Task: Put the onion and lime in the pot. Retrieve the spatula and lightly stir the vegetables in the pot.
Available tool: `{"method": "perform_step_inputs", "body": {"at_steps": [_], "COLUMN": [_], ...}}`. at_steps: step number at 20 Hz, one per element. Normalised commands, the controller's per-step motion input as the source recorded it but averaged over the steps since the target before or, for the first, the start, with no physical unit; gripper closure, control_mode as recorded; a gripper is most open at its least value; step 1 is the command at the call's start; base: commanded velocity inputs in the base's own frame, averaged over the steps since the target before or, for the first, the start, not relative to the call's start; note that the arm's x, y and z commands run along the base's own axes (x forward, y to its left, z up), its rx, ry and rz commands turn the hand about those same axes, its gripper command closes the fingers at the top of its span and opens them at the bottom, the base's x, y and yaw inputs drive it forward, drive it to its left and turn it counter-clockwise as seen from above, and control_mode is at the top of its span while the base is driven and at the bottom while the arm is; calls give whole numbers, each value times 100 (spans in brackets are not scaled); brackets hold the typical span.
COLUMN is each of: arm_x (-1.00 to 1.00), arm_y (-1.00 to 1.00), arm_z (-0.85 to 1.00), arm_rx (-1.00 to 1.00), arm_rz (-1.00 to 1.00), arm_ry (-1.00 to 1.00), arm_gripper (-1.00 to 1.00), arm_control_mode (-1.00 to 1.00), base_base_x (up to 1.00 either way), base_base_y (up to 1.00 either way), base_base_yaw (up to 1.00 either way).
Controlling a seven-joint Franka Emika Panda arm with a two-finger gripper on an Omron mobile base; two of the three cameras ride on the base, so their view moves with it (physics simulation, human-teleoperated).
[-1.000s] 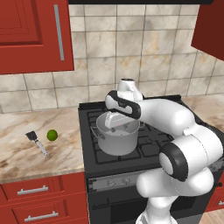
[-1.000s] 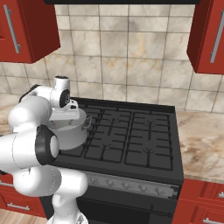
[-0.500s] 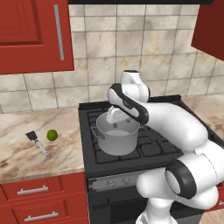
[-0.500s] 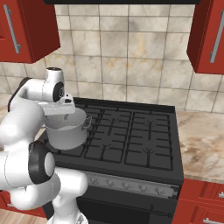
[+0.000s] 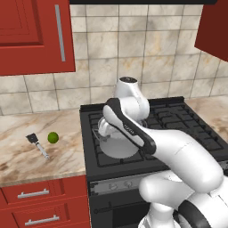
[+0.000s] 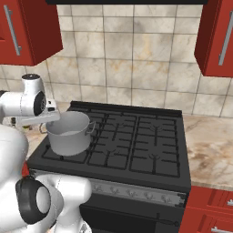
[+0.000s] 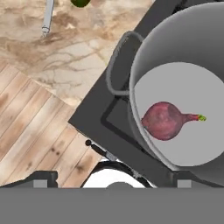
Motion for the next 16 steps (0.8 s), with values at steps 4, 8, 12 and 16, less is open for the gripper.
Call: {"method": "perform_step_inputs", "body": {"at_steps": [4,8,12,16], "arm_x": [-22,5,55,59], "arm_y": [65,81,99,93], "arm_z": [37,12,0,0], "arm_rx": [1,0,0,-6], "arm_rz": [2,0,-5,-21], "arm_ry": [-15,0,5,17], "arm_gripper": [-100,-100,-100,-100], "arm_control_mode": [-100,-100,-100,-100], "base_base_x": [0,0,0,0], "base_base_y": [0,0,0,0], "base_base_yaw": [0,0,0,0]}}
